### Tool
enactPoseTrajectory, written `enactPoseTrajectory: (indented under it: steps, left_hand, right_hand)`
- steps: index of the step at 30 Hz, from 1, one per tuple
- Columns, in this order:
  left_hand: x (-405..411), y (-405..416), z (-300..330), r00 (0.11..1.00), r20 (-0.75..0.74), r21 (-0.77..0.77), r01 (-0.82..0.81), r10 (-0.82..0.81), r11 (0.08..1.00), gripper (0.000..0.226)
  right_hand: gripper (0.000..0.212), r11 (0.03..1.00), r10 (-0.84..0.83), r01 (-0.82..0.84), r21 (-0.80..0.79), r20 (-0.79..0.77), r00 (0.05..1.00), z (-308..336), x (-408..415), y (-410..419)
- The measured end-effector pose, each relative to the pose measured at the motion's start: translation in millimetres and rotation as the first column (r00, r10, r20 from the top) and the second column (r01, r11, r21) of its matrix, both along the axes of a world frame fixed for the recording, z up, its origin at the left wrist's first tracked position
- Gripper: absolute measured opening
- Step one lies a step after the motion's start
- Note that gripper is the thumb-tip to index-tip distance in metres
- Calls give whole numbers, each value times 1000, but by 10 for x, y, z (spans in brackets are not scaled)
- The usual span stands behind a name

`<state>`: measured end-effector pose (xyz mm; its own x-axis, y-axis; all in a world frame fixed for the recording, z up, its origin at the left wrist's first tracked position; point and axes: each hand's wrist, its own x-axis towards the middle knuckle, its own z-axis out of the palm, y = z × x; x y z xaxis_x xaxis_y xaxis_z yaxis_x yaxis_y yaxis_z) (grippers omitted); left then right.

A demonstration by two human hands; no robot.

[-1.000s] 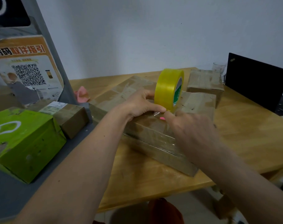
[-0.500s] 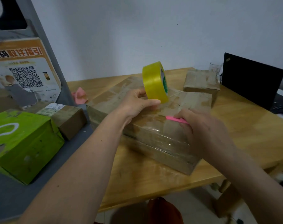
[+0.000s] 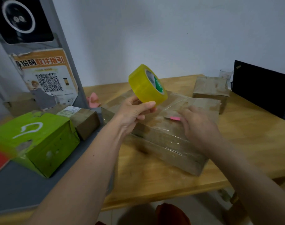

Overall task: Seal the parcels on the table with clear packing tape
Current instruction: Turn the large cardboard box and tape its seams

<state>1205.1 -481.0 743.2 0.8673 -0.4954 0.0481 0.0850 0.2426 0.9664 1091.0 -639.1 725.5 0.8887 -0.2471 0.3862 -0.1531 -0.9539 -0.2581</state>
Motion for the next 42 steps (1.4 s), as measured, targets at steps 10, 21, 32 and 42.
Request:
enactPoseTrajectory:
  steps: [10,21,32,42]
  left_hand:
    - [-164,399,-27,999,-43,-73,-36,32,997,20]
    - [-413,762,-116,986,-166,-156,-28,2,987,37]
    - [-551,766,-192,960,-276,-201,-13,-43,980,36]
    - [-526,744,-299,956,-292,-192,-32,-26,981,34]
  right_hand:
    - [73,929,163,-247,-275,-293,942,-189,-23,583]
    - [73,896,3,-100,-433,-219,976,-138,101,481]
    - [87,905,-44,-44,-424,-196,980,-184,154,247]
    - [50,897,259,-139,-419,243,935,-519,-17,216]
